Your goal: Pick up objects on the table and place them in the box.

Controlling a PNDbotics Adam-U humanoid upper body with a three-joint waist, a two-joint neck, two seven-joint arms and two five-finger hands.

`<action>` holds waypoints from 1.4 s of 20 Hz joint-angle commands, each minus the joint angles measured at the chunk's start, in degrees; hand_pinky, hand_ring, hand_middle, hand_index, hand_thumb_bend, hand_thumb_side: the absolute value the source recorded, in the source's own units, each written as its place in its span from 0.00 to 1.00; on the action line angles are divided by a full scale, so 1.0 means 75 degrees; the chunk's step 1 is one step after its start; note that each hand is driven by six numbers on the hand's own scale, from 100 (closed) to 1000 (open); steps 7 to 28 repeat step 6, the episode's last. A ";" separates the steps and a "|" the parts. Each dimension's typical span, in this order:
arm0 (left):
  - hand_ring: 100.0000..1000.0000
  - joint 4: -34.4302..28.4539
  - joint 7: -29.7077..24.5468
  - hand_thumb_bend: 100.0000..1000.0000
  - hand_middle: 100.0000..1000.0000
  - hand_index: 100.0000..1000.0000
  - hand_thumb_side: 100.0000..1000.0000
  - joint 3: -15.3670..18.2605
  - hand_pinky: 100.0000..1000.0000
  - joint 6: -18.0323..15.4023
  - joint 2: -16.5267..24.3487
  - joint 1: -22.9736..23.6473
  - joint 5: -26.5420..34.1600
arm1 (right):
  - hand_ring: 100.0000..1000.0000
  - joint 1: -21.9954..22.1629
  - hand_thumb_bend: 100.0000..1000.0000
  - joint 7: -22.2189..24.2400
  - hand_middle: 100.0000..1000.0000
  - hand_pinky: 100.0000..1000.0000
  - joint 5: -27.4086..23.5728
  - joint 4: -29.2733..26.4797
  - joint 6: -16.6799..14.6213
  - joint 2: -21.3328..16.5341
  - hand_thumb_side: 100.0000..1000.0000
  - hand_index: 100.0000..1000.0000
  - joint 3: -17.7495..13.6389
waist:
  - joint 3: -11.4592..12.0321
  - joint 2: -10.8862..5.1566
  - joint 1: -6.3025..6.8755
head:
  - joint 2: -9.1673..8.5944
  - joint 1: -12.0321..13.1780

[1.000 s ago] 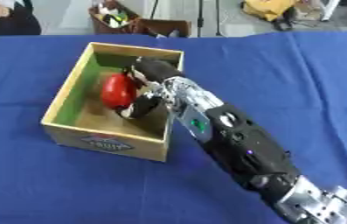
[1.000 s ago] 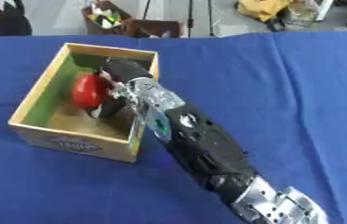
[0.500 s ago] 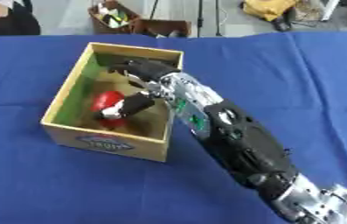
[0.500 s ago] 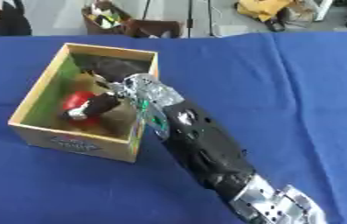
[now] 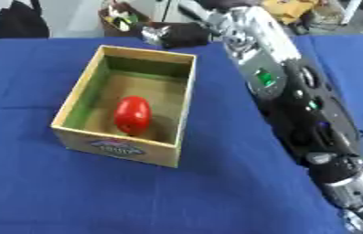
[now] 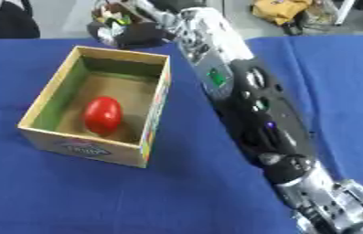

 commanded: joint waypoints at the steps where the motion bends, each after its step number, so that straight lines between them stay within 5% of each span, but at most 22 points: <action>1: 0.29 -0.0143 0.0077 0.00 0.32 0.68 0.76 0.0090 0.10 -0.0004 0.0068 -0.0002 -0.0070 | 0.93 0.0018 0.00 -0.0383 0.76 0.75 -0.0418 -0.0752 -0.0067 -0.0641 0.75 0.89 -0.0644 | -0.0059 -0.0216 0.0047 | 0.0081 0.0153; 3: 0.29 -0.0143 0.0102 0.00 0.32 0.68 0.76 0.0104 0.10 -0.0007 0.0070 0.0014 -0.0092 | 0.92 0.0276 0.00 -0.0608 0.75 0.79 -0.0643 -0.1118 -0.0122 -0.0956 0.85 0.86 -0.0937 | -0.0134 -0.0236 0.0068 | 0.0101 0.0225; 4: 0.29 -0.0143 0.0115 0.00 0.32 0.68 0.76 0.0112 0.10 -0.0010 0.0069 0.0017 -0.0101 | 0.92 0.0423 0.00 -0.0717 0.73 0.83 -0.0752 -0.1295 -0.0118 -0.1086 0.99 0.84 -0.1051 | -0.0178 -0.0239 0.0083 | 0.0104 0.0268; 28: 0.29 -0.0143 0.0137 0.00 0.32 0.68 0.76 0.0126 0.10 -0.0015 0.0066 0.0018 -0.0121 | 0.90 0.0740 0.00 -0.0929 0.72 0.82 -0.0964 -0.1639 -0.0054 -0.1319 1.00 0.83 -0.1268 | -0.0263 -0.0246 0.0109 | 0.0103 0.0336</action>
